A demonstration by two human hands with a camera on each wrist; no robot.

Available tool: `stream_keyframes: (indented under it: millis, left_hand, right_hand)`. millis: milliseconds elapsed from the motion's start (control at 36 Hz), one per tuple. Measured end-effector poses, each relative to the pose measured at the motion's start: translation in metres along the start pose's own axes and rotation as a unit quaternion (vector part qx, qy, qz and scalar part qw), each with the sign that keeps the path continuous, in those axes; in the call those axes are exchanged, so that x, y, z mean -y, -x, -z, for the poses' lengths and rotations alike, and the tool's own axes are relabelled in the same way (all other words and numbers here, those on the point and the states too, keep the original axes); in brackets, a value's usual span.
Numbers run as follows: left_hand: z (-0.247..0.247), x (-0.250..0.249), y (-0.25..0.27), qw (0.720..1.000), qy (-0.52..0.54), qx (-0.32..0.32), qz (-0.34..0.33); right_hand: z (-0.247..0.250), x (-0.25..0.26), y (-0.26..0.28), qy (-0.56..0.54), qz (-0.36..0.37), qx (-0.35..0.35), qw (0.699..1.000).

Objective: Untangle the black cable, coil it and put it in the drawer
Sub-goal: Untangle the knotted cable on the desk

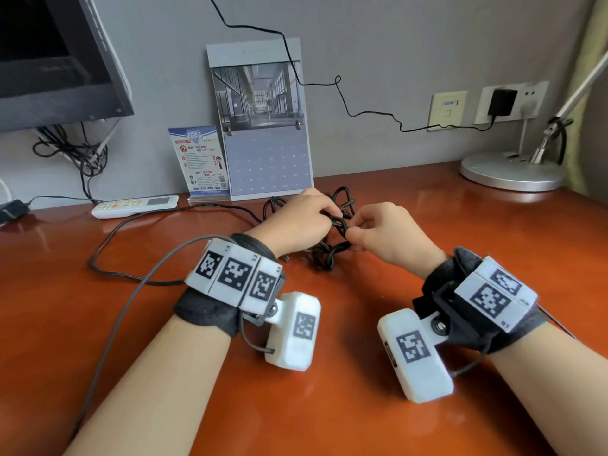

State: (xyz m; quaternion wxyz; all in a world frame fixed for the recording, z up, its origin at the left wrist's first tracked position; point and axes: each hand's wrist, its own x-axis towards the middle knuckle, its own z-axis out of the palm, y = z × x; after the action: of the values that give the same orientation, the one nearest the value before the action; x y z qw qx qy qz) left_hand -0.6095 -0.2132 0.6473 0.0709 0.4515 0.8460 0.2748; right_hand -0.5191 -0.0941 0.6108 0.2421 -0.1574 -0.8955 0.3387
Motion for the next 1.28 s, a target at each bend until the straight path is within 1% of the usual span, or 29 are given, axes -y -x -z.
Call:
stream_keyframes:
  millis: [111,250,306,361,444,500,583,667,861,917,972,1028,1083,1139,1194,1222,1278]
  left_hand:
    - [0.000,0.000,0.003,0.999,0.014,0.033,0.032]
    - [0.003,-0.001,0.006,0.997,0.070,0.024,0.034]
    - [0.003,-0.002,0.008,0.994,0.105,0.018,0.031]
    - [0.004,-0.005,0.010,0.989,0.145,0.022,0.031]
    - [0.005,-0.009,0.013,0.991,0.128,0.043,0.027]
    - [0.005,-0.011,0.013,0.993,0.111,0.036,0.026]
    - [0.004,-0.011,0.012,0.995,0.097,0.014,0.023]
    - [0.004,-0.009,0.011,0.997,0.071,0.001,0.018]
    - [0.002,-0.006,0.009,0.998,0.051,0.031,0.011]
    - [0.002,-0.005,0.009,0.998,0.046,0.037,0.009]
    - [0.001,-0.005,0.008,0.998,0.040,0.041,0.006]
    - [0.003,-0.004,0.007,0.999,0.043,0.034,0.002]
    - [0.004,-0.002,0.006,0.998,0.058,0.027,0.005]
    - [0.004,-0.002,0.005,0.998,0.059,0.030,0.010]
    - [0.003,-0.003,0.005,0.998,0.047,0.034,0.011]
    - [0.002,-0.003,0.005,0.999,0.038,0.034,0.010]
    - [0.001,-0.003,0.005,0.999,0.020,0.033,0.010]
  right_hand:
    - [-0.002,0.003,0.000,-0.004,-0.001,-0.019,1.000]
    - [-0.006,0.007,-0.003,-0.064,-0.008,-0.070,0.995]
    - [-0.004,0.007,-0.004,-0.102,-0.033,-0.093,0.990]
    - [0.001,0.005,-0.005,-0.165,-0.073,-0.105,0.978]
    - [0.009,0.004,-0.005,-0.231,-0.113,-0.085,0.963]
    - [0.012,0.005,-0.003,-0.213,-0.101,-0.082,0.968]
    - [0.014,0.006,-0.003,-0.137,-0.050,-0.118,0.982]
    - [0.015,0.005,-0.003,-0.090,0.001,-0.123,0.988]
    - [0.014,-0.001,-0.004,-0.030,0.080,-0.137,0.987]
    - [0.014,-0.004,-0.005,-0.012,0.079,-0.144,0.986]
    - [0.015,-0.007,-0.007,0.017,0.064,-0.170,0.983]
    - [0.018,-0.011,-0.011,0.033,0.038,-0.204,0.978]
    - [0.022,-0.016,-0.014,0.024,0.000,-0.221,0.975]
    - [0.023,-0.019,-0.014,0.025,-0.040,-0.205,0.978]
    - [0.023,-0.019,-0.013,0.032,-0.056,-0.182,0.981]
    - [0.023,-0.017,-0.012,0.032,-0.052,-0.176,0.983]
    - [0.022,-0.013,-0.010,0.028,-0.014,-0.168,0.985]
